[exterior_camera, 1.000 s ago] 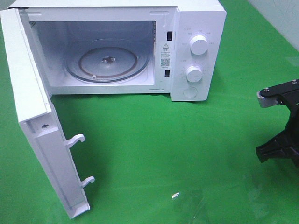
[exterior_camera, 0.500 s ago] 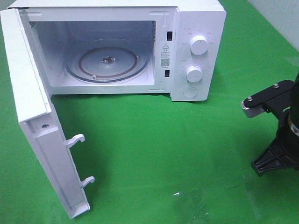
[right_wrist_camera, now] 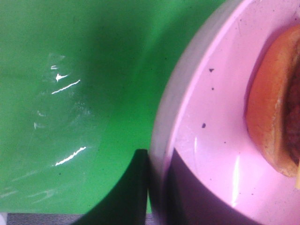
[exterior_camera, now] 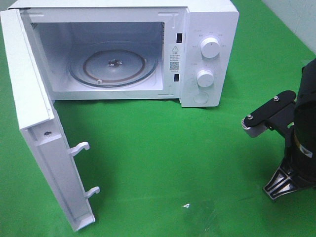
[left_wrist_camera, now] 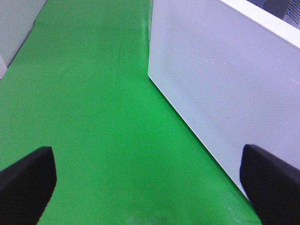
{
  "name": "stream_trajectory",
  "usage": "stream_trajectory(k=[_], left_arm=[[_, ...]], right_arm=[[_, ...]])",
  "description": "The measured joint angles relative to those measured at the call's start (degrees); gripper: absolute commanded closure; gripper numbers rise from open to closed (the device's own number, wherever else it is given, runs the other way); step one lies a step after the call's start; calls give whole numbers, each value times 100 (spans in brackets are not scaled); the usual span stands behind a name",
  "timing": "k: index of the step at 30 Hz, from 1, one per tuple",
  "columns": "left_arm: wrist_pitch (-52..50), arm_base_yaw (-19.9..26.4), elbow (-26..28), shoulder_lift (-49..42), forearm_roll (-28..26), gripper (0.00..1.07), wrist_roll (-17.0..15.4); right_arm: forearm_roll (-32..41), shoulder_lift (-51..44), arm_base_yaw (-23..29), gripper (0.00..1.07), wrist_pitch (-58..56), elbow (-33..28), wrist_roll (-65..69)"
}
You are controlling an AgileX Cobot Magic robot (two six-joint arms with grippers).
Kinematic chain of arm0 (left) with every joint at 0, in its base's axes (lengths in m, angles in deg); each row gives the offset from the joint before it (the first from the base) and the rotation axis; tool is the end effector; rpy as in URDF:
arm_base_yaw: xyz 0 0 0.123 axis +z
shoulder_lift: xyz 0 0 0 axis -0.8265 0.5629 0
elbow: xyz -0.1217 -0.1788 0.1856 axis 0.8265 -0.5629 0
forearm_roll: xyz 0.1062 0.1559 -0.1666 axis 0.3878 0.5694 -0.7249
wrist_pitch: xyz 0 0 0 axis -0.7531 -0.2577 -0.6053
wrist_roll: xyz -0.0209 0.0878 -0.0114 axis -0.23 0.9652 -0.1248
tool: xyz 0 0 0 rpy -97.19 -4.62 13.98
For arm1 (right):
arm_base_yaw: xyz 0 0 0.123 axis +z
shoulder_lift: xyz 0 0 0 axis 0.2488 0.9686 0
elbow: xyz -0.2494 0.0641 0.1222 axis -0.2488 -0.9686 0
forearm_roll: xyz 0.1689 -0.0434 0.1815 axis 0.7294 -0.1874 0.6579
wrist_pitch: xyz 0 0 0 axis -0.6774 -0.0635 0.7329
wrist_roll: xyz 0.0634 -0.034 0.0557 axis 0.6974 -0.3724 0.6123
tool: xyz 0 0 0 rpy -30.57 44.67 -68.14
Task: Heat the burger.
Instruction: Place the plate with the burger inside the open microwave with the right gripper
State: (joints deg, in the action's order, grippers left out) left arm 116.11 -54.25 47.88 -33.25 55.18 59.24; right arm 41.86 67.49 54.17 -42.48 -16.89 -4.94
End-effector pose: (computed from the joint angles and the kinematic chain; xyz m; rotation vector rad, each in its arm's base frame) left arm -0.0065 -0.0088 0.2824 0.0168 2.0011 -0.0897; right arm 0.1883 0.1022 0.1712 -0.6653 2.8006 -0.6412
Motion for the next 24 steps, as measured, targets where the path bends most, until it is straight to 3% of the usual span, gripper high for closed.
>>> stream_trajectory(k=[11, 24], left_arm=[[0, 0, 0, 0, 0, 6, 0], [0, 0, 0, 0, 0, 6, 0]], right_arm=[[-97, -304, 865, 106, -143, -304, 189], [-92, -716, 1415, 105, -435, -350, 304]])
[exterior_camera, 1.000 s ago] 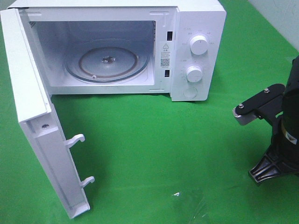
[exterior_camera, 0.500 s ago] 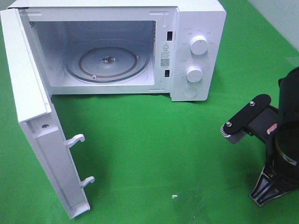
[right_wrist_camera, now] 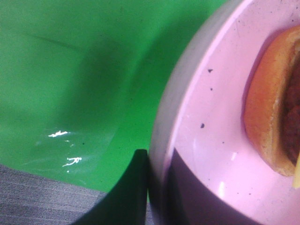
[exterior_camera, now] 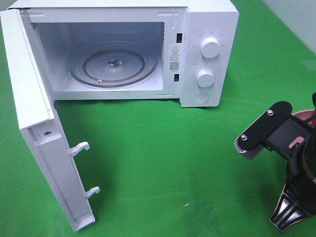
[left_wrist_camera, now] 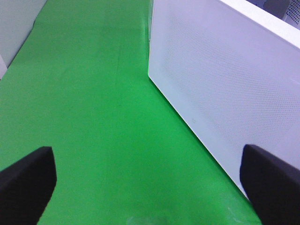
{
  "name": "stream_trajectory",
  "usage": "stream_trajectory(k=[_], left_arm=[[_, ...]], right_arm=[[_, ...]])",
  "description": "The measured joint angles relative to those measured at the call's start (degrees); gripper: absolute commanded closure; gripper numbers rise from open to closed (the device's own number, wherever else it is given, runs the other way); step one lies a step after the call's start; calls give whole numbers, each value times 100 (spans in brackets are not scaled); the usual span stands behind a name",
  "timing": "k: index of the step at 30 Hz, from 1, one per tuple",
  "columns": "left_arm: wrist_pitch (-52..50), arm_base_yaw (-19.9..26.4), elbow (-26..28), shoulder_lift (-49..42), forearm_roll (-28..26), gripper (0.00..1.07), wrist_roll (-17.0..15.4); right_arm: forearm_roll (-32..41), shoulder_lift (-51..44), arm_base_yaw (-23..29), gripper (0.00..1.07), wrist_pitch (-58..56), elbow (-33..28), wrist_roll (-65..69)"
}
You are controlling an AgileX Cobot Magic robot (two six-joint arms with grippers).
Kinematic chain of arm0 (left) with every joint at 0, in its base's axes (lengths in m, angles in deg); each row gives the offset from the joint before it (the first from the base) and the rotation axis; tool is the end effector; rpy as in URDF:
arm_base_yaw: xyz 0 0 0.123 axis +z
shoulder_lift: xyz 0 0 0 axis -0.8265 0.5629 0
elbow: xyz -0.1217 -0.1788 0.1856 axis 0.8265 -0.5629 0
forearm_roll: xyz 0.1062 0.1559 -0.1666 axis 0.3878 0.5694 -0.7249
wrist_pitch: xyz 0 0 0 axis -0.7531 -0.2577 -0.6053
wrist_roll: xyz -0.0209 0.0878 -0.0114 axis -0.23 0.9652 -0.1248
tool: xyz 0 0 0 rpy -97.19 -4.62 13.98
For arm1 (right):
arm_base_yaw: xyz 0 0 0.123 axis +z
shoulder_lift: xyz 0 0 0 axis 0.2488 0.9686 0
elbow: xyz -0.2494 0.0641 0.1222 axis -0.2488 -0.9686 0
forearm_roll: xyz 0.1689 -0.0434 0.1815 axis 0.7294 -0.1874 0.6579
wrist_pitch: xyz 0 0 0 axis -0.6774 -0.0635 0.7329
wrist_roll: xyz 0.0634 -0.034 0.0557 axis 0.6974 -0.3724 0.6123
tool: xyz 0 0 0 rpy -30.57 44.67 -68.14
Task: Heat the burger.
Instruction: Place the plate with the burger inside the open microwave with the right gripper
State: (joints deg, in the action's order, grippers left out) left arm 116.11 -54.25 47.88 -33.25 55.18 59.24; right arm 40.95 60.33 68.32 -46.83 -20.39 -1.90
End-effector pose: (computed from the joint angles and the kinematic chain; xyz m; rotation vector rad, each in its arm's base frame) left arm -0.0065 -0.0088 0.2824 0.0168 2.0011 -0.0897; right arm 0.1444 0.1215 0.1854 -0.8757 2.6561 -0.6272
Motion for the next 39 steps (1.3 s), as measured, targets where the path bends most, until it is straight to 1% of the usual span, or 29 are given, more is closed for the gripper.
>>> stream_trajectory(k=[3, 4, 6, 7, 8, 9, 10, 11, 13, 14, 15, 16, 17, 18, 19, 20, 21, 27, 29, 32, 34, 36, 39], left_arm=[[0, 0, 0, 0, 0, 6, 0], [0, 0, 0, 0, 0, 6, 0], [0, 0, 0, 0, 0, 6, 0], [0, 0, 0, 0, 0, 6, 0], [0, 0, 0, 0, 0, 6, 0], [0, 0, 0, 0, 0, 6, 0], [0, 0, 0, 0, 0, 6, 0], [0, 0, 0, 0, 0, 6, 0], [0, 0, 0, 0, 0, 6, 0], [0, 0, 0, 0, 0, 6, 0], [0, 0, 0, 0, 0, 6, 0], [0, 0, 0, 0, 0, 6, 0], [0, 0, 0, 0, 0, 6, 0], [0, 0, 0, 0, 0, 6, 0], [0, 0, 0, 0, 0, 6, 0], [0, 0, 0, 0, 0, 6, 0], [0, 0, 0, 0, 0, 6, 0], [0, 0, 0, 0, 0, 6, 0], [0, 0, 0, 0, 0, 6, 0], [0, 0, 0, 0, 0, 6, 0], [0, 0, 0, 0, 0, 6, 0], [0, 0, 0, 0, 0, 6, 0], [0, 0, 0, 0, 0, 6, 0]], right_arm=[[0, -52, 241, 105, 0, 0, 23], [0, -52, 241, 105, 0, 0, 23], [0, -52, 441, 105, -46, -6, 52], [0, -52, 441, 105, -46, -6, 52], [-6, -57, 561, 105, -69, -57, 74], [-6, -57, 561, 105, -69, -57, 74], [-6, -57, 710, 105, -103, -126, 115], [-6, -57, 710, 105, -103, -126, 115], [0, -57, 945, 105, -132, -241, 172], [0, -57, 945, 105, -132, -241, 172], [11, -57, 1089, 104, -143, -286, 189], [11, -57, 1089, 104, -143, -286, 189], [11, -57, 1232, 104, -143, -298, 206], [11, -57, 1232, 104, -143, -298, 206], [11, -57, 1375, 104, -143, -298, 206], [11, -57, 1375, 104, -143, -298, 206], [0, -57, 1484, 104, -138, -298, 206], [-11, -57, 1530, 103, -126, -298, 143], [-69, -57, 1530, 103, 57, -298, -178], [-120, -57, 1536, 102, 149, -298, -269], [-252, -57, 1541, 102, 275, -298, -344], [-573, -57, 1541, 102, 355, -298, -418], [-665, -57, 1541, 102, 355, -298, -418]])
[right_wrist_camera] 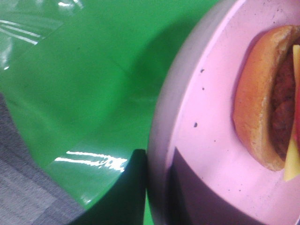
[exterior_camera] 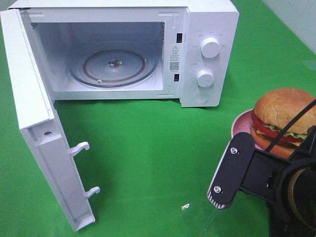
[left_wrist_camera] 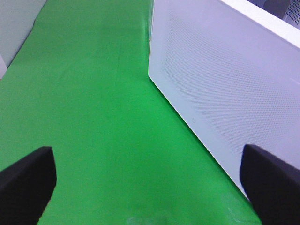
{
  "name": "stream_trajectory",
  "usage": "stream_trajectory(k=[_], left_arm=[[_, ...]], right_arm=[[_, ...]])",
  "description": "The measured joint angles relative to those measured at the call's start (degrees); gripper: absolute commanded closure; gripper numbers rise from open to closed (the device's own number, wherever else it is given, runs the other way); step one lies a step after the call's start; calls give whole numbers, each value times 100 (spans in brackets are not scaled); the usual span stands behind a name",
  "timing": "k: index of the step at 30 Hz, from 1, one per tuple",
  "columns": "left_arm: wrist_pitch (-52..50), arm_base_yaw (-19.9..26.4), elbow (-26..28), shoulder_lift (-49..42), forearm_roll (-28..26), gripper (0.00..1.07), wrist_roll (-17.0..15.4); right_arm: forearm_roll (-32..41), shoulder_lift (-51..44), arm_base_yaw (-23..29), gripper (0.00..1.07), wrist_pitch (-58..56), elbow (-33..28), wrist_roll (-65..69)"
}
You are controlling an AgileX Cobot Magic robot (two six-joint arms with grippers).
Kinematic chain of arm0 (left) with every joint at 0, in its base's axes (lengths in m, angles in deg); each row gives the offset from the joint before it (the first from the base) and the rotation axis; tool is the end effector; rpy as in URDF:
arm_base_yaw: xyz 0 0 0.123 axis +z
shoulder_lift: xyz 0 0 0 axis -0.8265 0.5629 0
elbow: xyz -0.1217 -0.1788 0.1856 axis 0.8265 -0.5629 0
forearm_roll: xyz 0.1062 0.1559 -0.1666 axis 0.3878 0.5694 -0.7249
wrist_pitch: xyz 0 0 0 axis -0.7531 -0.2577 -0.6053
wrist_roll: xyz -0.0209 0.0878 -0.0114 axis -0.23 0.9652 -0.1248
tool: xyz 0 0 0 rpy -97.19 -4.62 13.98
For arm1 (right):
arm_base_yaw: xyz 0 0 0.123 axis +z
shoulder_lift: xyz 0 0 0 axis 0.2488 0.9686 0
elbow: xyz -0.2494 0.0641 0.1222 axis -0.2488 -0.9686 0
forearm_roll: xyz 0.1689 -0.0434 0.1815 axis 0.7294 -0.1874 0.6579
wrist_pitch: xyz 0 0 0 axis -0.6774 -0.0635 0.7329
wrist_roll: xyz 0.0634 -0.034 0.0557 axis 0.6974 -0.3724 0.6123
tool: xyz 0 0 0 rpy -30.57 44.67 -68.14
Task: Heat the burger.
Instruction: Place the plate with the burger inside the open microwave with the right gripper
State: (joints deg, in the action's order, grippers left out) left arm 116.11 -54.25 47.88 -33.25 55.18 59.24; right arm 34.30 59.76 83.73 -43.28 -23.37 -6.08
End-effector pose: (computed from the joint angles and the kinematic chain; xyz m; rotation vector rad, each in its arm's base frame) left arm -0.0065 -0.0088 0.2824 0.0168 2.0011 -0.0897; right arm 0.1102 0.1505 0.1796 -1.3872 2.3075 -0.6021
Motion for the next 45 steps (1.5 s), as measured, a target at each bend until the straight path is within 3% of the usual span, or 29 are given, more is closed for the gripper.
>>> stream_trajectory(k=[25, 31, 45], left_arm=[[0, 0, 0, 0, 0, 6, 0], [0, 0, 0, 0, 0, 6, 0], [0, 0, 0, 0, 0, 6, 0]], right_arm=[[-1197, 0, 0, 99, 372, -34, -928], [-1702, 0, 0, 107, 1014, -34, -928], [-2521, 6, 0, 107, 2051, -34, -928]])
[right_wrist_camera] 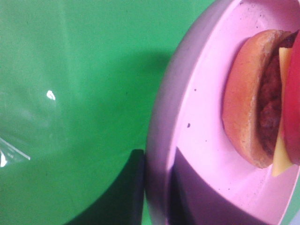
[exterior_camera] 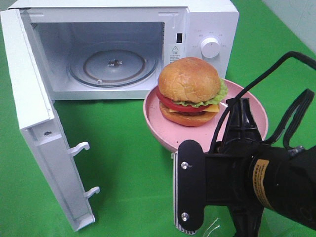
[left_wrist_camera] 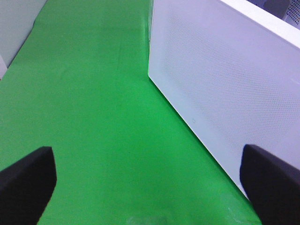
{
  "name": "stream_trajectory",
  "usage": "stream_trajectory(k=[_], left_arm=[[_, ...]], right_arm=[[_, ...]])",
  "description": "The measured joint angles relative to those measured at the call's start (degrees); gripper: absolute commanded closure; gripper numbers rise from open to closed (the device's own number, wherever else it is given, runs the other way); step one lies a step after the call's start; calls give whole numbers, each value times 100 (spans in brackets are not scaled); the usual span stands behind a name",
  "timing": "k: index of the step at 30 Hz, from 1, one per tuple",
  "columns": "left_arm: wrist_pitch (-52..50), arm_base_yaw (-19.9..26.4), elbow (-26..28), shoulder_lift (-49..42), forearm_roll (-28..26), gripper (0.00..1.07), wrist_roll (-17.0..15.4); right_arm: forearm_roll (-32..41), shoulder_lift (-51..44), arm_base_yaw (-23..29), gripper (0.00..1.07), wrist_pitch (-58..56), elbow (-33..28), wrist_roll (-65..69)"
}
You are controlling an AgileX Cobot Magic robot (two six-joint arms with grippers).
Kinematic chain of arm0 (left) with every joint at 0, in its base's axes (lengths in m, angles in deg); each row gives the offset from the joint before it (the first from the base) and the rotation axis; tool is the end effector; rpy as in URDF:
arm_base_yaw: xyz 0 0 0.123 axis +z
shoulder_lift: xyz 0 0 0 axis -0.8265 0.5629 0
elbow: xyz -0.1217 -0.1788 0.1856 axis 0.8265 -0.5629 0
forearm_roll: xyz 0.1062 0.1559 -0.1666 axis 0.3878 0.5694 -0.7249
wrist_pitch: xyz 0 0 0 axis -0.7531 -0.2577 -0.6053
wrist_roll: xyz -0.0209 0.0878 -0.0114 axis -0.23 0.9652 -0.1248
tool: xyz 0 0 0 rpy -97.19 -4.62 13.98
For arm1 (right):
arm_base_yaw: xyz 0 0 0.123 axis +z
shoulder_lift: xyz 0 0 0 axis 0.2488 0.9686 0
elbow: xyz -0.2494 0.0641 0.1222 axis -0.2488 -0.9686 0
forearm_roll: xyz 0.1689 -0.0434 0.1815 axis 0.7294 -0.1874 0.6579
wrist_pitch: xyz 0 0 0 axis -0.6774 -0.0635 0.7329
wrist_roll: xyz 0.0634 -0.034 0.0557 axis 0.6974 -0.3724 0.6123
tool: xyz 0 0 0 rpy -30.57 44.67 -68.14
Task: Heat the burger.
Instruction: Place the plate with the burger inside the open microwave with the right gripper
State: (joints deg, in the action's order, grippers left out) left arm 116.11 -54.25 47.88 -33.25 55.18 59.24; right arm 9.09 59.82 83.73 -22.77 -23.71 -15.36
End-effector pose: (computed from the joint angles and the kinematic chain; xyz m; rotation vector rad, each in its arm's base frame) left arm -0.0065 -0.0088 0.2824 0.0168 2.0011 -0.0897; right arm 0.1212 0.1882 0.1891 -1.8258 1.5850 -0.4510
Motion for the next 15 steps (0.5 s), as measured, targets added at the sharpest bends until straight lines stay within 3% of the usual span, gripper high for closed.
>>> stream_trajectory(k=[15], left_arm=[[0, 0, 0, 0, 0, 6, 0]], right_arm=[[-516, 0, 0, 107, 521, -29, 0]])
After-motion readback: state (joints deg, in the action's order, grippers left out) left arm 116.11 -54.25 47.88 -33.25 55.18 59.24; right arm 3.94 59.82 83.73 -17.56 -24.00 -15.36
